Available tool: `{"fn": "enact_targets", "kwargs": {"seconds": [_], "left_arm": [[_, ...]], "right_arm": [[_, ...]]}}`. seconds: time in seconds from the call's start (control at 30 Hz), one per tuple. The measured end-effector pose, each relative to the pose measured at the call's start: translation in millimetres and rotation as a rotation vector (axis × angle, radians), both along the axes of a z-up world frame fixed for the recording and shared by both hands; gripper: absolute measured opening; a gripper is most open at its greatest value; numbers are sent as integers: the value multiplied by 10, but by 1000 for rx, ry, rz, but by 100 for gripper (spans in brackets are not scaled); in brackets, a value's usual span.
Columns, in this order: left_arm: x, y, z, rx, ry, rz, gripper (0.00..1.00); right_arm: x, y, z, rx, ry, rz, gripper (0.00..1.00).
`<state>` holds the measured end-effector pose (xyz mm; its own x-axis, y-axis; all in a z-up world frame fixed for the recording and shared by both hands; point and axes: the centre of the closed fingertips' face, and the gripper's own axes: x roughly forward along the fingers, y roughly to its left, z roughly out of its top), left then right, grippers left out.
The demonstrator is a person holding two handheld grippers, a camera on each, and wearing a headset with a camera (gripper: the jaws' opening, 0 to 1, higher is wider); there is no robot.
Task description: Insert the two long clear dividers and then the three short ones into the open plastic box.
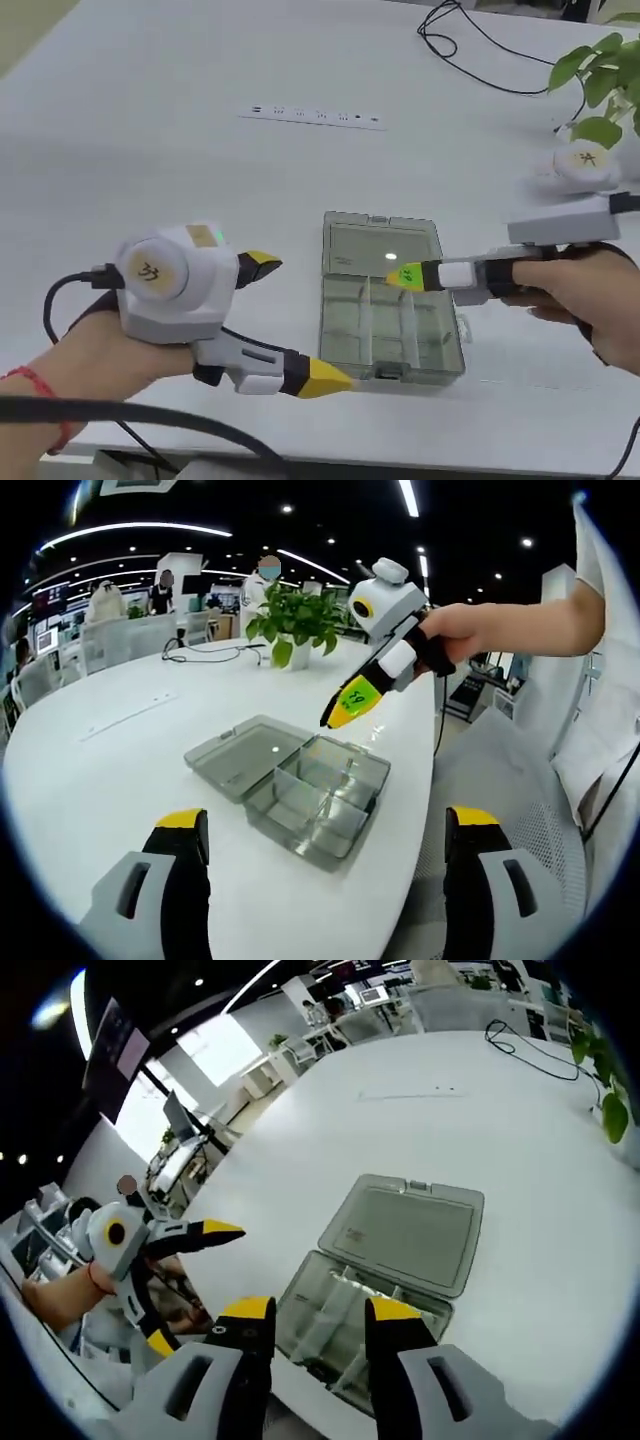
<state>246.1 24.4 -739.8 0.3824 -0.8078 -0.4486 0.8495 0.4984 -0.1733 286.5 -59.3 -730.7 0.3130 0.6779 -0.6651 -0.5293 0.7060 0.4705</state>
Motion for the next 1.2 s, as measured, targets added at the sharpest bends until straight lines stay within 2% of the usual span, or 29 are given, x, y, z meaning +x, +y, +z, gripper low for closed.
{"fn": "enact_targets", "kwargs": {"seconds": [0.2,0.27,0.3,0.33,0.5,0.7,0.83,0.87,1.13,1.2], "left_arm": [[-18,23,29,3,-4,22,100],[-25,30,39,4,-6,28,100],[-27,32,40,4,-6,28,100],[-32,36,45,6,-7,30,100],[-39,45,64,5,-11,37,100],[-65,32,46,2,-3,33,100],[-80,28,36,4,0,30,100],[-83,27,41,2,-1,28,100],[-84,41,39,3,2,25,100],[-75,45,41,3,2,26,100]], "right_arm": [[-15,-175,107,16,-49,78,46],[-27,-259,99,-23,-99,148,50],[-31,-279,95,-33,-106,158,52],[-57,-330,75,-56,-115,195,53],[-127,-484,39,-101,-176,324,60],[-233,-640,-69,-162,-210,450,66],[-300,-699,-140,-187,-214,520,71],[-325,-717,-168,-202,-229,566,73],[-429,-877,-442,-319,-232,747,69],[-423,-948,-544,-367,-233,792,67]]}}
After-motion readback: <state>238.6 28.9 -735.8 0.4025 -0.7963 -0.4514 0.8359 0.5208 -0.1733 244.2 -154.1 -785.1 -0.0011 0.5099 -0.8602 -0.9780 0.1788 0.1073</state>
